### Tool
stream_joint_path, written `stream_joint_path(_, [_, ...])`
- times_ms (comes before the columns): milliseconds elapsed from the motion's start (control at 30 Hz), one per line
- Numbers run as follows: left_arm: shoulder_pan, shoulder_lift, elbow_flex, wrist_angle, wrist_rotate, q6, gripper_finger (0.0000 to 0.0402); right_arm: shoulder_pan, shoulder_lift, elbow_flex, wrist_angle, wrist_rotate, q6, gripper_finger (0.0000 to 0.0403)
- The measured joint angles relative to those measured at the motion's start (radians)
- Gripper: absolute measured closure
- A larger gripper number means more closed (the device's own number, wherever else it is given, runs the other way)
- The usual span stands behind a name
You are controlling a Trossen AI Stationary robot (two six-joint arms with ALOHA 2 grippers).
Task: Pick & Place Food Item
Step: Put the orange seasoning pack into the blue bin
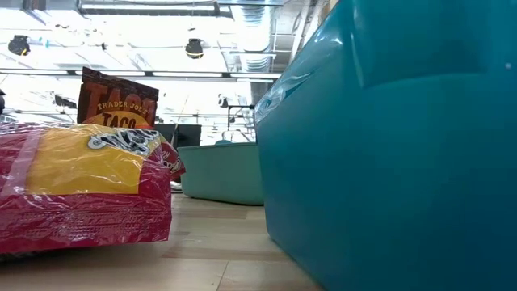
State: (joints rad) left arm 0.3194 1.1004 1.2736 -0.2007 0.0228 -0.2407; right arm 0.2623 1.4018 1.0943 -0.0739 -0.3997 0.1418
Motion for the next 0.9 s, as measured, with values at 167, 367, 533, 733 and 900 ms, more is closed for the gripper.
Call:
stream_joint_path(167, [0.000, 0.000, 0.000, 0.000, 0.000, 0.000, 0.0179, -0.026, 0.009, 0.000, 0.000, -0.003, 0.030, 0.0023])
stream_joint_path(367, [0.000, 0.000, 0.000, 0.000, 0.000, 0.000, 0.0179, -0.046, 0.011, 0.000, 0.000, -0.019, 0.076, 0.0023])
stream_joint_path(533, [0.000, 0.000, 0.000, 0.000, 0.000, 0.000, 0.0179, -0.047, 0.011, 0.000, -0.001, -0.020, 0.041, 0.0023])
stream_joint_path(733, [0.000, 0.000, 0.000, 0.000, 0.000, 0.000, 0.0179, -0.048, 0.011, 0.000, -0.003, -0.019, -0.055, 0.0023])
stream_joint_path(900, [0.000, 0.000, 0.000, 0.000, 0.000, 0.000, 0.0179, -0.049, 0.011, 0.000, -0.001, -0.020, -0.071, 0.0023])
